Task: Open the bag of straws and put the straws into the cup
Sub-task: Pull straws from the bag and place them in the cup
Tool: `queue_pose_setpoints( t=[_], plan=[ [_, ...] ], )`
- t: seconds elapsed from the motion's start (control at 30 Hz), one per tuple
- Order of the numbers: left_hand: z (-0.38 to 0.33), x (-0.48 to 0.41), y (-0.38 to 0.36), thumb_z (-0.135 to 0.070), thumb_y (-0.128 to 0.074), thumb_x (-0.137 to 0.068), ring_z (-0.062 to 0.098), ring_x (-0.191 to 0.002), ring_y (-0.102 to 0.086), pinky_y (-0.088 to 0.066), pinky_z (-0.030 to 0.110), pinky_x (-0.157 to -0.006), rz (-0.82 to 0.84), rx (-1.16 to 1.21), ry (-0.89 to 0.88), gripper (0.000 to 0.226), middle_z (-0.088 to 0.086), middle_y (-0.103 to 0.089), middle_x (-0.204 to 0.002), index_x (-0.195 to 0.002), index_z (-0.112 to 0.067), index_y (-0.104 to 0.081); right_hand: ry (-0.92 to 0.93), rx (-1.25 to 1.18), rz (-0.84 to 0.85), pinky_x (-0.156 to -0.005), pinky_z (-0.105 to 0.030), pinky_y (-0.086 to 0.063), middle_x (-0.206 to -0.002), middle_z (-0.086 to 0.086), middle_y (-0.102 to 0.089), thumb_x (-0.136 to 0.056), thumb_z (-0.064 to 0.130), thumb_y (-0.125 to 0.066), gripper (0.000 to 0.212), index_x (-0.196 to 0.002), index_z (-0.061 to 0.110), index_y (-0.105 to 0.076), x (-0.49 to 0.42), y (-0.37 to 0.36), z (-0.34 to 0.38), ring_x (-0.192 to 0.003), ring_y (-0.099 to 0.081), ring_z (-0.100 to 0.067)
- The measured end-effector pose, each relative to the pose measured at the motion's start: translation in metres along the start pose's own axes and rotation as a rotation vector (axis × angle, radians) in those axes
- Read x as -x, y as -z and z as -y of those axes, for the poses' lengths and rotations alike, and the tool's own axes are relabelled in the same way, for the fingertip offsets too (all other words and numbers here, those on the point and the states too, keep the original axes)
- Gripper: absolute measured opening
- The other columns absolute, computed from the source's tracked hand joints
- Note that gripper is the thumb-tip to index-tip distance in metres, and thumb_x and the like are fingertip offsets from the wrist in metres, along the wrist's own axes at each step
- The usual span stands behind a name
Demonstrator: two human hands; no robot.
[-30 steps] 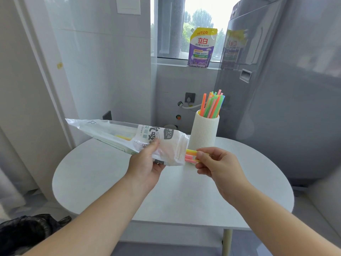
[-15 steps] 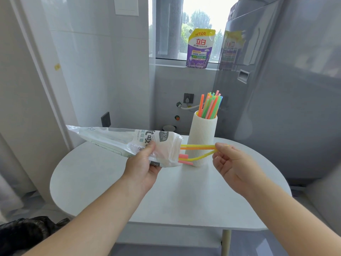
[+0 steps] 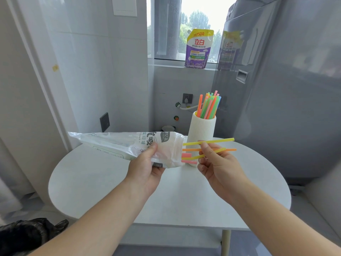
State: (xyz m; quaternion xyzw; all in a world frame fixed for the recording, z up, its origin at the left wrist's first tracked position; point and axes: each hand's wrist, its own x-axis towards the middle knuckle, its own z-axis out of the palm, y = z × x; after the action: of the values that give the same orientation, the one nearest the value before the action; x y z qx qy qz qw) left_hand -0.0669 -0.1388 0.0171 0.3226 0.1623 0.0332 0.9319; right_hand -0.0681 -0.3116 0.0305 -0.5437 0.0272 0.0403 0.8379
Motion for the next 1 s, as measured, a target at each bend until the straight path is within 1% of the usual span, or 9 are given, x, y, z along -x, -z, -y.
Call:
queue_pose_setpoints(
  t=[0.2, 0.3, 0.4, 0.63, 0.7, 0.77, 0.87, 0.93, 1.0],
  plan=[
    [-0.002, 0.002, -0.002, -0.006, -0.066, -0.096, 0.014, -0.07, -0.077, -0.059, 0.028, -0.053, 0.002, 0.025, 0.004, 0.013, 0.001, -0.08, -0.081, -0.107, -0.011, -0.068, 0.067, 0.024, -0.023, -0.06, -0.021, -0.053, -0.068, -0.001, -0.062, -0.1, 0.018, -0.058, 0.017, -0.105, 0.006, -0.069, 0.001, 0.0, 0.004, -0.059, -0.054, -0.01],
    [-0.004, 0.003, -0.002, -0.006, -0.064, -0.097, 0.013, -0.069, -0.077, -0.059, 0.027, -0.052, 0.003, 0.033, 0.001, 0.011, 0.0, -0.08, -0.079, -0.106, -0.012, -0.068, 0.1, 0.07, -0.085, -0.065, -0.025, -0.053, -0.072, -0.002, -0.063, -0.101, 0.02, -0.056, 0.021, -0.11, 0.005, -0.068, -0.001, 0.003, 0.009, -0.062, -0.055, -0.011],
    [-0.003, 0.004, -0.003, -0.005, -0.064, -0.096, 0.013, -0.068, -0.077, -0.059, 0.028, -0.051, 0.007, 0.032, 0.008, 0.013, 0.0, -0.08, -0.079, -0.107, -0.011, -0.068, 0.113, 0.075, -0.135, -0.068, -0.029, -0.053, -0.071, -0.001, -0.063, -0.103, 0.021, -0.054, 0.019, -0.107, 0.008, -0.067, -0.002, 0.005, 0.012, -0.062, -0.055, -0.012],
    [-0.001, 0.004, -0.004, -0.005, -0.065, -0.096, 0.014, -0.072, -0.077, -0.06, 0.028, -0.052, 0.003, 0.053, 0.002, 0.019, 0.001, -0.08, -0.084, -0.114, -0.011, -0.068, 0.074, -0.026, -0.099, -0.064, -0.03, -0.053, -0.073, -0.003, -0.067, -0.104, 0.019, -0.051, 0.015, -0.106, 0.01, -0.063, 0.0, 0.004, 0.012, -0.063, -0.057, -0.016],
    [-0.001, 0.004, -0.003, -0.005, -0.065, -0.096, 0.014, -0.072, -0.077, -0.06, 0.028, -0.052, 0.0, 0.055, -0.002, 0.021, 0.001, -0.08, -0.085, -0.115, -0.012, -0.067, 0.087, -0.012, -0.065, -0.065, -0.029, -0.053, -0.074, -0.003, -0.066, -0.101, 0.021, -0.057, 0.015, -0.105, 0.009, -0.065, 0.001, 0.002, 0.009, -0.064, -0.057, -0.016],
    [0.0, 0.003, -0.004, -0.005, -0.065, -0.096, 0.014, -0.073, -0.078, -0.06, 0.029, -0.053, 0.001, 0.055, -0.003, 0.021, 0.001, -0.081, -0.085, -0.116, -0.012, -0.067, 0.113, 0.059, -0.022, -0.071, -0.03, -0.055, -0.083, -0.007, -0.066, -0.095, 0.025, -0.065, 0.022, -0.108, 0.009, -0.068, 0.0, 0.001, 0.006, -0.073, -0.058, -0.019],
    [0.001, 0.003, -0.005, -0.006, -0.065, -0.095, 0.014, -0.073, -0.078, -0.062, 0.03, -0.055, 0.004, 0.051, -0.002, 0.021, 0.001, -0.081, -0.085, -0.116, -0.012, -0.067, 0.147, 0.12, 0.027, -0.082, -0.038, -0.052, -0.096, -0.015, -0.067, -0.076, 0.033, -0.075, 0.036, -0.104, 0.011, -0.072, 0.002, -0.003, 0.004, -0.087, -0.057, -0.027],
    [0.001, 0.002, -0.005, -0.005, -0.066, -0.095, 0.014, -0.074, -0.078, -0.062, 0.03, -0.056, 0.001, 0.053, -0.002, 0.023, 0.001, -0.081, -0.086, -0.117, -0.012, -0.067, 0.164, 0.149, 0.033, -0.083, -0.04, -0.052, -0.097, -0.014, -0.07, -0.07, 0.035, -0.076, 0.037, -0.102, 0.017, -0.074, 0.001, -0.004, 0.004, -0.089, -0.059, -0.029],
    [0.002, 0.001, -0.004, -0.005, -0.066, -0.095, 0.014, -0.074, -0.078, -0.062, 0.03, -0.055, -0.002, 0.047, -0.008, 0.022, 0.001, -0.081, -0.087, -0.116, -0.011, -0.067, 0.177, 0.168, 0.022, -0.081, -0.04, -0.053, -0.097, -0.014, -0.072, -0.069, 0.038, -0.075, 0.04, -0.106, 0.021, -0.075, -0.001, -0.004, 0.005, -0.087, -0.059, -0.029]
  ],
)
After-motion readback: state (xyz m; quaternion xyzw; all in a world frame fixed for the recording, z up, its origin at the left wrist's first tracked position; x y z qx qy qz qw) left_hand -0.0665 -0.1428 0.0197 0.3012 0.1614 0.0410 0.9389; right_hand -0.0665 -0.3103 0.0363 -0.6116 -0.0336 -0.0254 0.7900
